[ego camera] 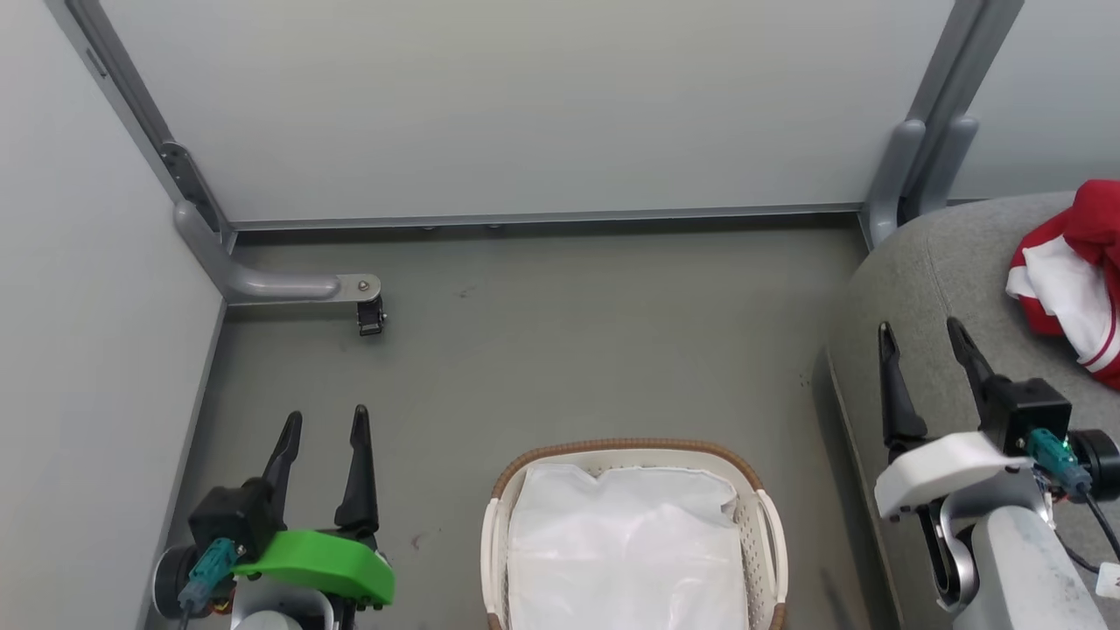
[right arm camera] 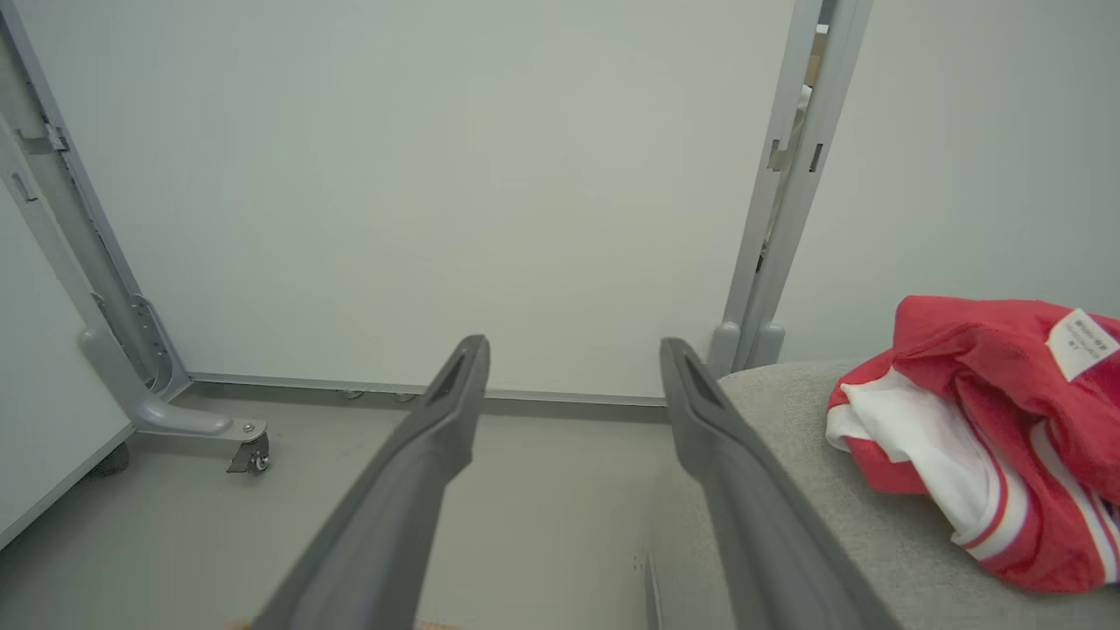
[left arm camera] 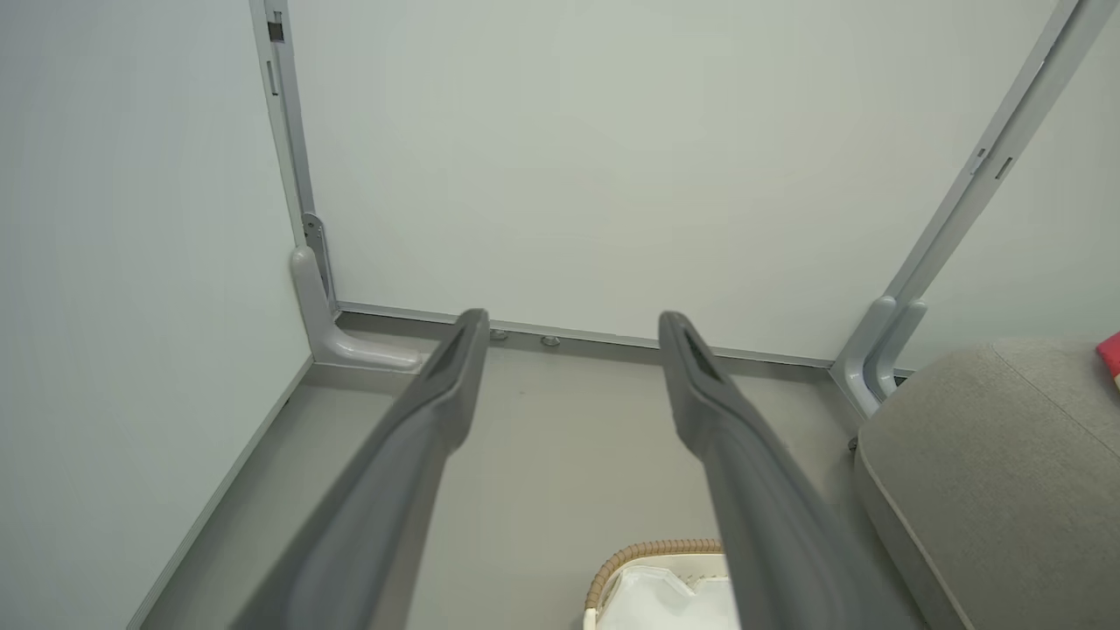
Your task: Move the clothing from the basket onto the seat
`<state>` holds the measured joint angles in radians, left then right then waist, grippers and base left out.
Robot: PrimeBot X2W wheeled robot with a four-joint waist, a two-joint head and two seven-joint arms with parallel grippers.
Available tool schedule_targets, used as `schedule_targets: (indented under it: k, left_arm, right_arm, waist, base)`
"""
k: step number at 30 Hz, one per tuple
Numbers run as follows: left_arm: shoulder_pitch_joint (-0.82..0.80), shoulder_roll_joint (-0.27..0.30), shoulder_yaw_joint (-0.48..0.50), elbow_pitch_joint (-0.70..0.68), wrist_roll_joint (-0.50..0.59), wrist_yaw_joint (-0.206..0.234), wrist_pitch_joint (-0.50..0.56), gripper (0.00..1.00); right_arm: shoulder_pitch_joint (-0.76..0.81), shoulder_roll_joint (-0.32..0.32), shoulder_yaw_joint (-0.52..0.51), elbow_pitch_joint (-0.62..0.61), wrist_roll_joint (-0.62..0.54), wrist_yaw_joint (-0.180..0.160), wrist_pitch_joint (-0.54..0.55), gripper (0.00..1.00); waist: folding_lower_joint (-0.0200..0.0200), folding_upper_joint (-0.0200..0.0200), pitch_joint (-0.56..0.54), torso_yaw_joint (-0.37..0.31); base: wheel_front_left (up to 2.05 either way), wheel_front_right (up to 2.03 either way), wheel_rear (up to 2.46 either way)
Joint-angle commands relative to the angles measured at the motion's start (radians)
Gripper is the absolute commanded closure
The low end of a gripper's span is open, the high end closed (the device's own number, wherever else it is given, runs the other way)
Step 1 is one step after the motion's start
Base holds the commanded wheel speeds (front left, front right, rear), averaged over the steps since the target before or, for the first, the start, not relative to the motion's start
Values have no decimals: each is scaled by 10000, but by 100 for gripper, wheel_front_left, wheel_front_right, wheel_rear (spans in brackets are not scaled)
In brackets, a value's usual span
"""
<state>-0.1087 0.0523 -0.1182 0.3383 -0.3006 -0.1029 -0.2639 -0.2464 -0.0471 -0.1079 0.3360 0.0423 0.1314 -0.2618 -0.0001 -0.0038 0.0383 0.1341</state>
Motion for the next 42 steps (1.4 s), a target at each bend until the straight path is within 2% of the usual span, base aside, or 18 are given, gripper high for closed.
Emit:
schedule_targets:
  k: [1,11,22,37,38,42]
  left_arm:
    - [258,-9,121,-80,100,-40,-7,0]
    - [1019,-17,304,-317,180,-142,-7,0]
    - [1175,-14,141,-372,121,-159,-7,0]
    - [1095,-15,63,-220,182,-80,-7,0]
    - [1021,-19,60,-227,122,-108,1,100]
    - [1021,-25,78,-3,-100,-110,57,100]
  right_arm:
    - [366,-59,84,-193,135,-15,-48,0]
    - [1701,-52,731,-1214,793,-15,-48,0]
    - [2137,-52,1081,-1169,1153,-15,-48,0]
    - [2172,-53,1021,-1131,1178,-15,-48,0]
    - [2062,-13,1050,-1148,1103,0,0,100]
    - [2084,39,1023,-882,1312,0,97,100]
  waist:
    - [1,38,-185,167]
    - [1,38,-279,-106]
    - [1,38,-366,-418]
    - [1,38,-391,-408]
    - [1,0,-392,-408]
    - [1,1,-392,-414]
  base:
    - [0,0,0]
    - [0,0,0]
    - [0,0,0]
    - [0,0,0]
    - [0,0,0]
    - [0,0,0]
